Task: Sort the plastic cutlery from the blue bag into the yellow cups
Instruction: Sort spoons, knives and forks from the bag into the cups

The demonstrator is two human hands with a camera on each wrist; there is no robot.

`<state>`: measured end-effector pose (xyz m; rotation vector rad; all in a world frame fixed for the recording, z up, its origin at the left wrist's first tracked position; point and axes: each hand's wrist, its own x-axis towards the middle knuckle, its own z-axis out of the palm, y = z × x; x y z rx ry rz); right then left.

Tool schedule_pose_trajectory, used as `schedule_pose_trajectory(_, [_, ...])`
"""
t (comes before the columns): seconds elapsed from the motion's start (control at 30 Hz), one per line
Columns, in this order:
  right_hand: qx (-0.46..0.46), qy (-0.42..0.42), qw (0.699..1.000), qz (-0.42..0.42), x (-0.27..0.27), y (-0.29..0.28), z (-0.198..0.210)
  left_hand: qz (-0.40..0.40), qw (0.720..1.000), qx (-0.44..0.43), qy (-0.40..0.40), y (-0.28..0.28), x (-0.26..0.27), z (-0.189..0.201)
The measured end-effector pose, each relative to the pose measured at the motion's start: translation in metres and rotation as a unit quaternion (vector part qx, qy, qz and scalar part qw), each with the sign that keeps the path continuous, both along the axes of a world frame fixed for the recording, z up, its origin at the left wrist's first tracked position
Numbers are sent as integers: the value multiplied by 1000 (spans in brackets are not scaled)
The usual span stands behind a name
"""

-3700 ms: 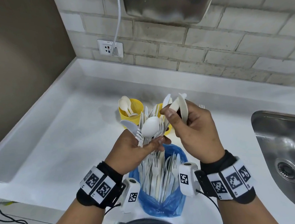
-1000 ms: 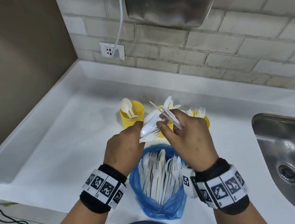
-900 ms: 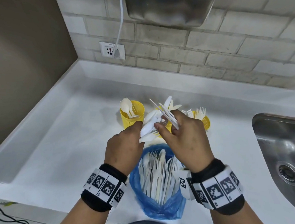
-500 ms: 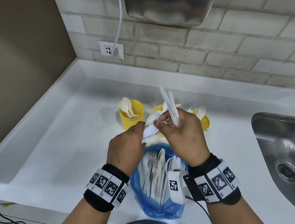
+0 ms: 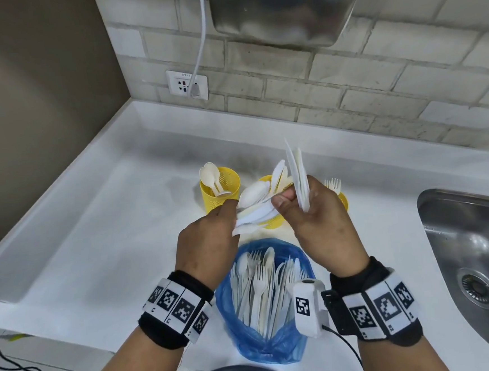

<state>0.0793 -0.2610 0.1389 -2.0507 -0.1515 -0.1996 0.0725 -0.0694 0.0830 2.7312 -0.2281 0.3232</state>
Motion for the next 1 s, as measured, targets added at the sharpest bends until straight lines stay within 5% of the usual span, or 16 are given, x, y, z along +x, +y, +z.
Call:
schedule_pose_trajectory(0.17, [126,28,992,3,3,-5,-4,5,1000,-16,-4,-2,-2,4])
schedule_pose_trajectory(0.37, [86,-20,995,-42,-5,8,-6,13,1000,-21,3,-6,-2,6])
schedule_pose_trajectory(0.5, [230,-10,969,-86,-1,0,-4,27,999,-36,-6,-5,-4,8])
schedule_pose_trajectory(0.77, [317,62,946,-40,-4,20,-4,32,999,-35,14,-10,-2,13])
schedule_pose_trajectory(1.0, [482,-17,866,-132,5,1,14,22,999,-33,19,-6,-3,13])
